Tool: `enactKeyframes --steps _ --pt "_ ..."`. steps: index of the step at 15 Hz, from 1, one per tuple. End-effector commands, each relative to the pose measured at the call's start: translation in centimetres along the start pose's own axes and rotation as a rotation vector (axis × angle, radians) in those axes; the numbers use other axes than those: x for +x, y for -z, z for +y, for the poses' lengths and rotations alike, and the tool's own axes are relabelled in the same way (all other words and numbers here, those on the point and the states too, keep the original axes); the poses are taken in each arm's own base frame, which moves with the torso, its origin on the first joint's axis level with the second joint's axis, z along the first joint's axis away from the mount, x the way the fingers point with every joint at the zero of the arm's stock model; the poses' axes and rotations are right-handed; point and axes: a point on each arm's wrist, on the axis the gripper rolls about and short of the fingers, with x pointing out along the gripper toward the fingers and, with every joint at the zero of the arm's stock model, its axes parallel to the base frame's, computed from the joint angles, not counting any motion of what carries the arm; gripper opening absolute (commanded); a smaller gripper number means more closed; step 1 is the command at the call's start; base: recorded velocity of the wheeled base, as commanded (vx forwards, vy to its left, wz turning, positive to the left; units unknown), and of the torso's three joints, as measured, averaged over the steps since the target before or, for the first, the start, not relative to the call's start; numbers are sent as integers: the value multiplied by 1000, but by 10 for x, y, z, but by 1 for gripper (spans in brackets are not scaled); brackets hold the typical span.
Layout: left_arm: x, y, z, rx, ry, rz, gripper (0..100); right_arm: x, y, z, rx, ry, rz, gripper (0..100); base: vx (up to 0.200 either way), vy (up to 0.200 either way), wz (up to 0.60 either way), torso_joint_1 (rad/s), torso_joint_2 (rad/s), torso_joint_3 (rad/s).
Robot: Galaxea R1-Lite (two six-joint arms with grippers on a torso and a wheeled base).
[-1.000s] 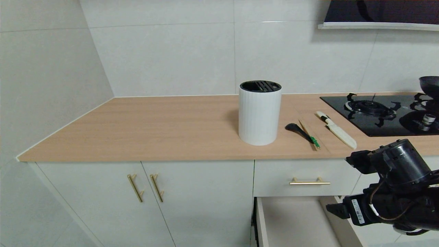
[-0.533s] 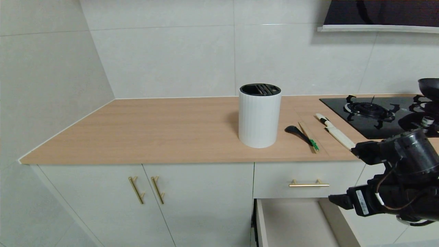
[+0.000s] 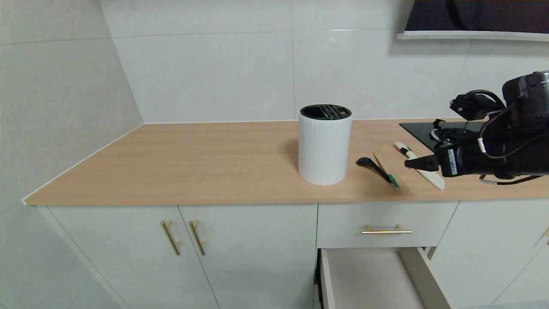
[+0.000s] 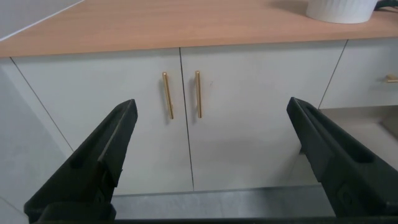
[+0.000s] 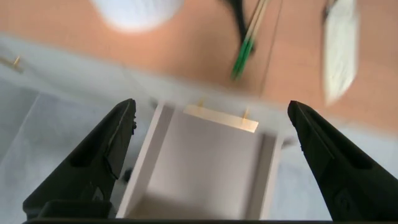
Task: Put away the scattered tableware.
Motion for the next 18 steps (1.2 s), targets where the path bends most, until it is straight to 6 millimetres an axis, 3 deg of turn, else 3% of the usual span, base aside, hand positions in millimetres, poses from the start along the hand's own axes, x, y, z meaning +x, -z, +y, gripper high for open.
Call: enactKeyframes --steps 1,5,7,12,18 --pt "0 0 0 -1 0 0 100 39 3 -4 -1 -6 54 100 0 0 0 0 0 0" --pt "0 0 0 0 0 0 100 47 -4 -2 91 52 4 100 0 0 0 0 0 0" --pt "0 0 0 0 0 0 100 53 -6 8 101 117 7 100 0 0 0 0 0 0" --pt "0 0 0 0 0 0 100 102 6 9 158 238 74 100 0 0 0 0 0 0" --pt "0 0 0 0 0 0 100 128 13 7 195 282 102 100 0 0 0 0 0 0"
